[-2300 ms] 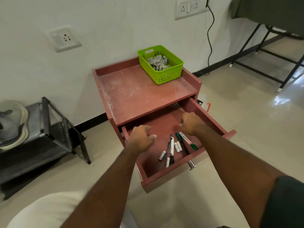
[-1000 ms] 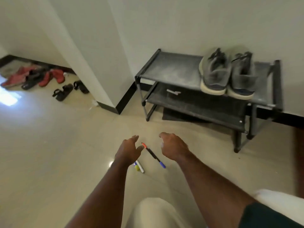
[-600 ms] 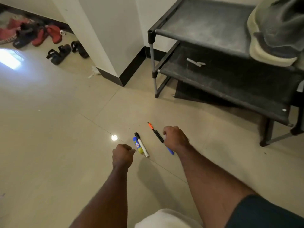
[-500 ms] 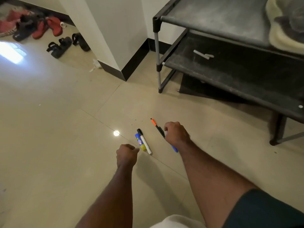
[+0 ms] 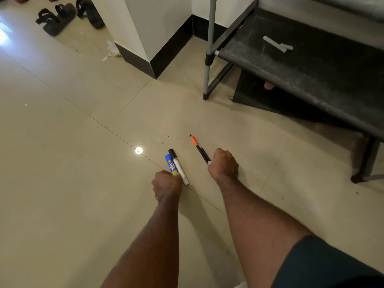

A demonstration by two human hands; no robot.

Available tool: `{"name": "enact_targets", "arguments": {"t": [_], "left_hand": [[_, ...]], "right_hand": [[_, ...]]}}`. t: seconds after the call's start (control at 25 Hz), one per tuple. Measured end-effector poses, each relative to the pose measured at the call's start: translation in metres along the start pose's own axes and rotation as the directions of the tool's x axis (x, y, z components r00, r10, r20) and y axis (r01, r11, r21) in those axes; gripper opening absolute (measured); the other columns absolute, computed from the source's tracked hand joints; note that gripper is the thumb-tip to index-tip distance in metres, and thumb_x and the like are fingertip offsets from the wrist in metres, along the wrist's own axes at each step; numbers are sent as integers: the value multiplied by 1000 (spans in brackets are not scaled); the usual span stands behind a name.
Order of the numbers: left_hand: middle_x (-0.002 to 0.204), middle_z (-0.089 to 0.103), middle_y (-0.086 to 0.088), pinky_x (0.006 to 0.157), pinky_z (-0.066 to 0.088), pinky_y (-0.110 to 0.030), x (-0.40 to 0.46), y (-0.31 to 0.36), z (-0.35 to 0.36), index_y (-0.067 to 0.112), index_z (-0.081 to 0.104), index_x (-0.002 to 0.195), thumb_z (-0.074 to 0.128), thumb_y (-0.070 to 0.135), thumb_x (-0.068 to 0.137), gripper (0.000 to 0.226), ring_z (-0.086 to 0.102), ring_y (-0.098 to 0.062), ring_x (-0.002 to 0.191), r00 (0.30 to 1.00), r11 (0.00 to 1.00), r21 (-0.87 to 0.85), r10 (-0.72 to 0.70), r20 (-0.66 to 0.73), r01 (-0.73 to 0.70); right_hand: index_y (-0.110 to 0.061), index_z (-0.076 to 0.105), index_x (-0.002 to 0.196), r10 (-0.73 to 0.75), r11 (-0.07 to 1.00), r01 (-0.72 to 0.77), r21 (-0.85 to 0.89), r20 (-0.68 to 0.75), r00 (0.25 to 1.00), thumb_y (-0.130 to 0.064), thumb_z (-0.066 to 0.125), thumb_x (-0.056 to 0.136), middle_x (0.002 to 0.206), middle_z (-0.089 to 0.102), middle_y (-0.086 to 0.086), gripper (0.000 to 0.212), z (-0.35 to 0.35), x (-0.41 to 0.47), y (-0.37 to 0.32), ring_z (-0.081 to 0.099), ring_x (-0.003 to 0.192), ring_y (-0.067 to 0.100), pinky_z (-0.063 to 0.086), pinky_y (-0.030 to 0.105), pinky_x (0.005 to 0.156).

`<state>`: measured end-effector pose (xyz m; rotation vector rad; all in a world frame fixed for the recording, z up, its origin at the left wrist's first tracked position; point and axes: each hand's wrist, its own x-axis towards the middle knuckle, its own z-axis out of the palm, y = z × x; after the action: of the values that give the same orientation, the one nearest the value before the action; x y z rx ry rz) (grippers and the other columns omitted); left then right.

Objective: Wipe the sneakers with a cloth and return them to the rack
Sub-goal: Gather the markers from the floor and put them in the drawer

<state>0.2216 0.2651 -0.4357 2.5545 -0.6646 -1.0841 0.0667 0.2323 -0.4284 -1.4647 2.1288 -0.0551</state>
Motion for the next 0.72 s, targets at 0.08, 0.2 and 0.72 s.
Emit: {"name": "enact_targets", "arguments": {"t": [0.08,0.2,0.72], "left_hand": [[96,65,-11,81,59,-42,1,-1,2,14,65,93,74,20,74,21,65,-34,88,1000,1000,15,-12,0,12],[99,64,-13,75,56,-37,5,-4,3,8,64,100,72,18,78,25,64,-33,87,999,1000,8,-7,34,7],[101,64,-15,70,51,-34,16,-8,4,5,65,105,70,22,85,27,63,-30,89,999,999,-34,38,12,-37]], "right_hand": [[-13,59,109,14,999,-15,30,28,1000,-26,63,94,112,63,11,21,4,-1,3,62,101,31,51,39,84],[-14,59,107,-18,999,17,39,19,1000,-30,64,92,108,65,10,22,6,-6,8,63,99,31,52,41,84],[-14,58,110,3,986,1,169,-22,1000,-23,56,97,110,64,8,16,0,-6,1,63,97,26,54,37,79]]}}
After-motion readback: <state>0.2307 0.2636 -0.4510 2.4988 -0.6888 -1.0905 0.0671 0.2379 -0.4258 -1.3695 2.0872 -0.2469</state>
